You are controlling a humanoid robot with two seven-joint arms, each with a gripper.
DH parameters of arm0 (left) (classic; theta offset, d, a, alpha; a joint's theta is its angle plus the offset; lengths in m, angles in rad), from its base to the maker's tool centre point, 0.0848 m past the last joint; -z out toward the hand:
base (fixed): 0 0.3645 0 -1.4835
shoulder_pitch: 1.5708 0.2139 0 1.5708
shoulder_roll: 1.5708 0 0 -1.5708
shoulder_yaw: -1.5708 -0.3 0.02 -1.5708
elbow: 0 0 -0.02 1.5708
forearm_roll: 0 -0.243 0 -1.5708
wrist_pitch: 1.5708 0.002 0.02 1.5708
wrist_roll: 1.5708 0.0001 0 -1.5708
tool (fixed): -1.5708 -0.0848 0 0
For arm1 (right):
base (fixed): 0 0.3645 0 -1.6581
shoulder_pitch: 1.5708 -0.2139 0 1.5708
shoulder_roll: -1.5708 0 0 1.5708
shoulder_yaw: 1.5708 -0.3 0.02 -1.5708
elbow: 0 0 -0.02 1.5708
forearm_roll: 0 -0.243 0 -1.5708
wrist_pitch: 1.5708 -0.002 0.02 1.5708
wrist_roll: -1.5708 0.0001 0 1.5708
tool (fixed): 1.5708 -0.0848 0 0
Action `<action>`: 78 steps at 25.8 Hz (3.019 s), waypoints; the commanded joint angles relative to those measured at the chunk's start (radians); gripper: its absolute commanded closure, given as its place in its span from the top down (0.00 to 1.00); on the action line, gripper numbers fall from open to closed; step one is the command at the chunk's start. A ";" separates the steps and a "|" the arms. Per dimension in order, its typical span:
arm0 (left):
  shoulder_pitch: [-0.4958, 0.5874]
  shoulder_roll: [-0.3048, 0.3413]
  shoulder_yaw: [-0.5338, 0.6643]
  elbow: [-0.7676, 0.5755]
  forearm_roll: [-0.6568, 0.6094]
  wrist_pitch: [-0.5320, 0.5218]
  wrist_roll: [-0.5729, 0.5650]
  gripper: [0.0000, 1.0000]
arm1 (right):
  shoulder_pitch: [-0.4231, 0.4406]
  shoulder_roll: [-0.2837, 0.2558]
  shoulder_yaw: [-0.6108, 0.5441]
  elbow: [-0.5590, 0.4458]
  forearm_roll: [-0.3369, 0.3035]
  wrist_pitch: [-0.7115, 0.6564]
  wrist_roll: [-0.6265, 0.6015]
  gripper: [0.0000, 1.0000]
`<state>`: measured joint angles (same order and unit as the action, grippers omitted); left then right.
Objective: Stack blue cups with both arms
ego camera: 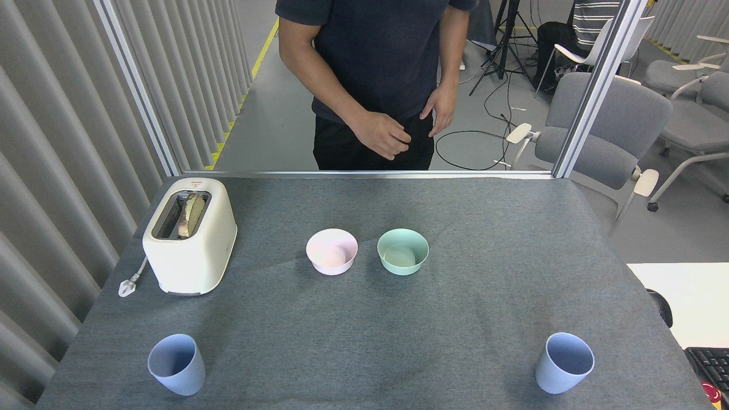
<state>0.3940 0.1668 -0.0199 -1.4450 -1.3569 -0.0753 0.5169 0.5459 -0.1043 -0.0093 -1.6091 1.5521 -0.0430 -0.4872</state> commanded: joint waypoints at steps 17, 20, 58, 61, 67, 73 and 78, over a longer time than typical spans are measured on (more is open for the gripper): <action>-0.070 -0.062 -0.020 0.052 0.021 0.172 -0.003 1.00 | 0.000 0.000 0.002 0.005 -0.001 0.000 -0.001 1.00; -0.113 -0.062 -0.029 0.081 0.021 0.232 -0.009 1.00 | 0.000 0.000 0.002 0.008 -0.001 0.000 -0.001 1.00; -0.353 -0.069 -0.029 0.282 0.099 0.305 -0.020 1.00 | 0.000 -0.002 0.015 0.020 -0.001 0.002 -0.001 1.00; -0.362 -0.069 -0.031 0.302 0.099 0.304 -0.020 0.98 | 0.000 -0.002 0.015 0.020 -0.001 0.002 -0.001 1.00; -0.363 -0.069 -0.031 0.305 0.099 0.249 -0.018 0.69 | 0.000 -0.002 0.015 0.021 -0.001 0.002 -0.001 1.00; -0.346 -0.069 -0.147 0.201 0.082 0.154 -0.014 0.63 | 0.000 -0.003 0.015 0.032 -0.001 0.002 -0.001 1.00; -0.428 -0.127 -0.353 0.226 0.033 0.155 -0.014 0.63 | 0.000 -0.003 0.015 0.032 0.000 0.008 -0.001 1.00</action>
<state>0.0094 0.0739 -0.2709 -1.2340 -1.2905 0.0824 0.5029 0.5461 -0.1073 0.0061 -1.5774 1.5512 -0.0408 -0.4877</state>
